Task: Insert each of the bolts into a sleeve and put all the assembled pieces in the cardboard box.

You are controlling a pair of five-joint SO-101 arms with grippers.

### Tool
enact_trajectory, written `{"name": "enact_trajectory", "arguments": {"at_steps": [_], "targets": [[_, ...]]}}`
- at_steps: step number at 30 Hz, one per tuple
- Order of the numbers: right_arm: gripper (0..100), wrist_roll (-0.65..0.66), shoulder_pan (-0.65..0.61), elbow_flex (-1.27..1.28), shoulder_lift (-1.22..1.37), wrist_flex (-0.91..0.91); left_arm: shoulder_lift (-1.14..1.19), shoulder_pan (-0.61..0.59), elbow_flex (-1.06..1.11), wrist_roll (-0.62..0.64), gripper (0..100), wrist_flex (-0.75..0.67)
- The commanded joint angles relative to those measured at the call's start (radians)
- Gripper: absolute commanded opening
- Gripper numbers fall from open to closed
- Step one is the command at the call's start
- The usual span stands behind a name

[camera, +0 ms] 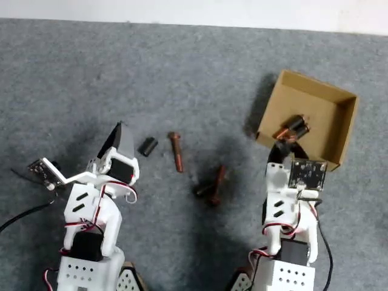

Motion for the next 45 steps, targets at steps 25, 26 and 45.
{"name": "enact_trajectory", "arguments": {"at_steps": [25, 26, 45], "targets": [[0.6, -0.043, 0.340, -1.035, 1.549, -0.028, -0.008, -0.015, 0.024, -0.064, 3, 0.000], [0.6, -0.041, 0.346, -1.084, 1.600, 0.016, -0.008, -0.015, 0.024, -0.064, 3, 0.000], [9.1, 0.044, 0.312, -1.472, 1.906, 0.343, -0.013, -0.016, 0.024, -0.064, 3, 0.040]]}}
